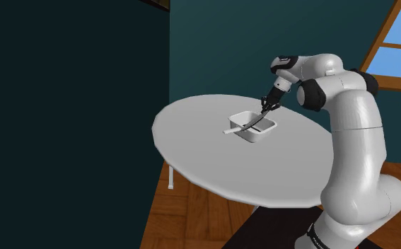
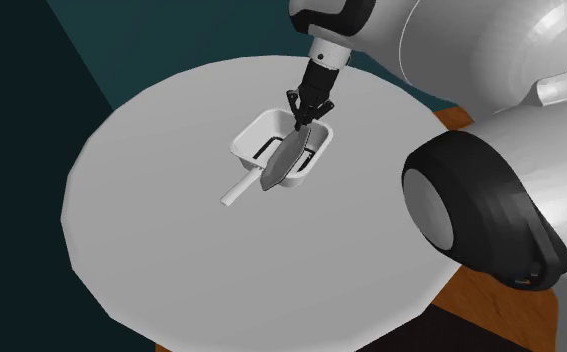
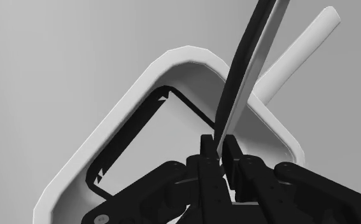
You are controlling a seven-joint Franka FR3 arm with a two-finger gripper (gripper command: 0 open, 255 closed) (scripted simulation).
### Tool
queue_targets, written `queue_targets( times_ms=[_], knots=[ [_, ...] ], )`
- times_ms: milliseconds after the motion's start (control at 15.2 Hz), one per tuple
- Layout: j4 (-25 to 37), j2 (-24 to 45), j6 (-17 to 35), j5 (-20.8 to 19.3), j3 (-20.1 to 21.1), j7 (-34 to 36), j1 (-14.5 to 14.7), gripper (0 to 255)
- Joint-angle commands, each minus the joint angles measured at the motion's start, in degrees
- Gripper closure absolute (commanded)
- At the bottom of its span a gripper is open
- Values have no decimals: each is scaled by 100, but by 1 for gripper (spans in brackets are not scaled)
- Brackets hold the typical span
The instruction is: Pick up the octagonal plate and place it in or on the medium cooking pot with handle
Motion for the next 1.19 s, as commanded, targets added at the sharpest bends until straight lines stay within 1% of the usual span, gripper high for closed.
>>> queue_targets(
  times_ms=[0,594,990,1122],
  knots=[
    [429,301,-157,82,44,-21,-197,255],
    [-33,447,371,180,88,-264,-125,255],
    [-256,584,704,240,184,-406,-139,255],
    [-274,589,741,224,228,-408,-165,255]
  ],
)
